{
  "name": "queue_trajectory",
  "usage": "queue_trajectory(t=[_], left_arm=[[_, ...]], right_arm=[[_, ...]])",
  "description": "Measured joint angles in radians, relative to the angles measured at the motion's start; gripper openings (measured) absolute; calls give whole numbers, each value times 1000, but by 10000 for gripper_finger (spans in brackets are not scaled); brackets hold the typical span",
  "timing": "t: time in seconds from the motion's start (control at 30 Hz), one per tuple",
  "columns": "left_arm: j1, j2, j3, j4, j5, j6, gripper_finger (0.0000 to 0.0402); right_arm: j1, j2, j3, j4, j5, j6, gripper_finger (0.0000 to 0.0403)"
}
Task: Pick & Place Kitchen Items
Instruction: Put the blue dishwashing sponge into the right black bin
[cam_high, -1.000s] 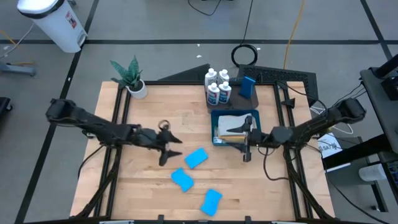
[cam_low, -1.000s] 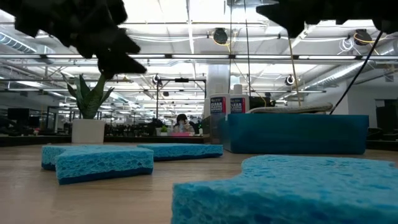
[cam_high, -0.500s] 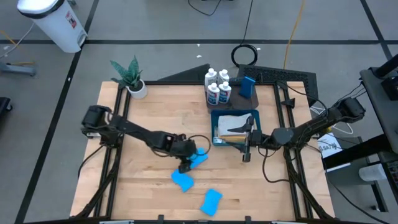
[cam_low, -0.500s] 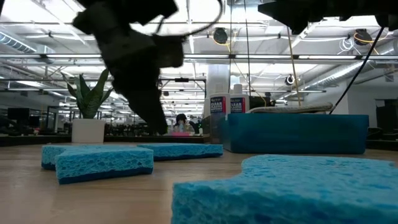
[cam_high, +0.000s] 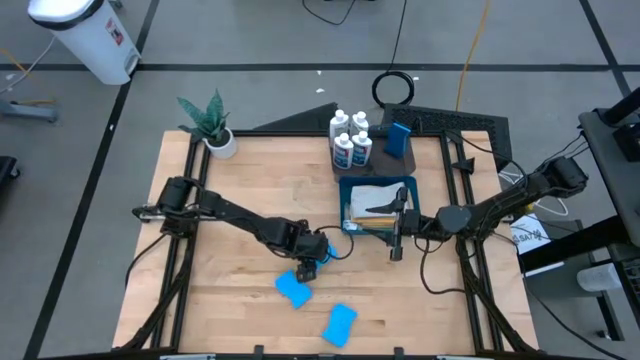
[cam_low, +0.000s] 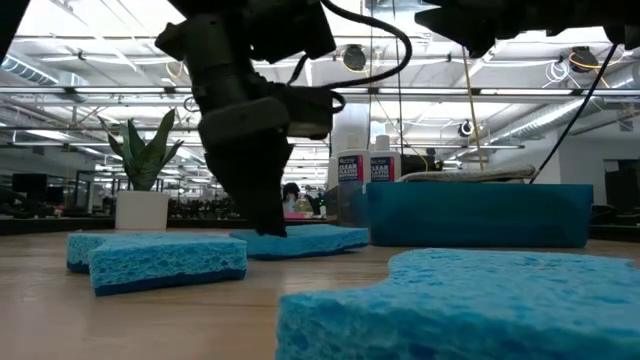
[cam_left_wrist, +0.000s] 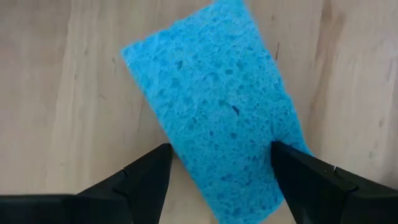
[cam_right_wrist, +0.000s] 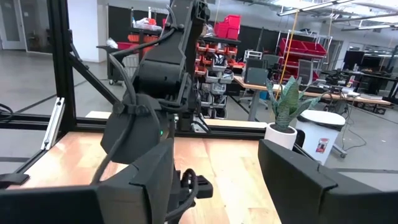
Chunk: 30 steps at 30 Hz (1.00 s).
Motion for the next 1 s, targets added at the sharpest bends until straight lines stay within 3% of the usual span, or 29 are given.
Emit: queue_trajectory(t=[0.13, 0.43, 0.77, 1.0], left_arm=[[1, -14, -1, -107, -12, 74, 278], [1, -24, -6, -98, 0, 119, 265], [3, -23, -8, -96, -2, 127, 148], [3, -23, -8, -101, -35, 183, 89]], right_arm=[[0, 0, 0, -1, 0, 0, 208], [0, 0, 0, -2, -3, 0, 208], [0, 0, 0, -8, -4, 0, 208], [0, 0, 0, -9, -4, 0, 208]])
